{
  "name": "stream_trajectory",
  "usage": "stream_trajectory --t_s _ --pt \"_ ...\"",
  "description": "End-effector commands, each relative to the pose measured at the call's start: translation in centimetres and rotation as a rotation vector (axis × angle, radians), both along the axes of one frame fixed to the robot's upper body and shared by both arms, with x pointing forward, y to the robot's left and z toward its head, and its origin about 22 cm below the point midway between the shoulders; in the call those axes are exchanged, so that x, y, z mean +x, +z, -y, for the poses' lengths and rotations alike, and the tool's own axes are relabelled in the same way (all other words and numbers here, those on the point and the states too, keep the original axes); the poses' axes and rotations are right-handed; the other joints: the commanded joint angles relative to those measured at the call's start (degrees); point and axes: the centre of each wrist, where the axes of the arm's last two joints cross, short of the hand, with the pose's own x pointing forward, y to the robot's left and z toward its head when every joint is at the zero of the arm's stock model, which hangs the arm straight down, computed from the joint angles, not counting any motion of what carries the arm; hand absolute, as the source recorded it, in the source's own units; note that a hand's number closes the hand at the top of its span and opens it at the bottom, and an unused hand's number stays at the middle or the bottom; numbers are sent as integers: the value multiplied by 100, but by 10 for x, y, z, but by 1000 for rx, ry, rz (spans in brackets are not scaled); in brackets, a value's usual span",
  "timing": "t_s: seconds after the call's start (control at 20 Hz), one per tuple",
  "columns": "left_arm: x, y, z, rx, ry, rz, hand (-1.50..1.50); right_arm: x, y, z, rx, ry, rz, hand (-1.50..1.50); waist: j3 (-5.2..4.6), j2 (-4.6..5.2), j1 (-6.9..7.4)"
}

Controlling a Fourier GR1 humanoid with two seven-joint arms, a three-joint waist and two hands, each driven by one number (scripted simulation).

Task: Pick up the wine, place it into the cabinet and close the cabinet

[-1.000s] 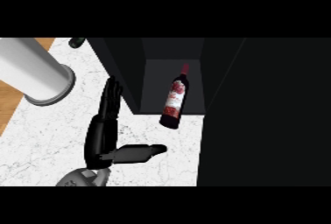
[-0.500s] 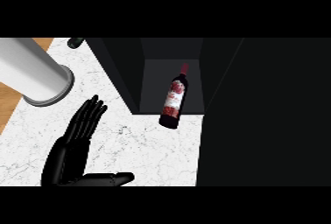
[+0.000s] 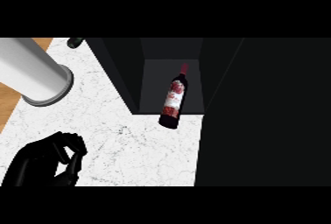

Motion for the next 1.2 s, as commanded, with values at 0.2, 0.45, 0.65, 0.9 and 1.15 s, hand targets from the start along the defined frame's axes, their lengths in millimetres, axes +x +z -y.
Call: stream_trajectory --t_s 0.2,0.45,0.65,0.9,1.15 --pt "-1 -4 -25 7 1 5 150 -17 31 -7 86 167 -26 150 14 29 17" --pt "-9 -10 -41 19 -2 -3 150 -8 31 -29 83 260 -59 150 11 32 75" --pt "-15 1 -61 12 -33 6 150 22 22 -50 107 328 -28 150 15 31 139" --pt "-23 1 -68 13 -45 -12 150 35 42 -79 122 362 10 150 8 28 185" --pt "-26 2 -66 8 -50 -10 150 51 56 -111 139 392 -13 150 7 16 201"
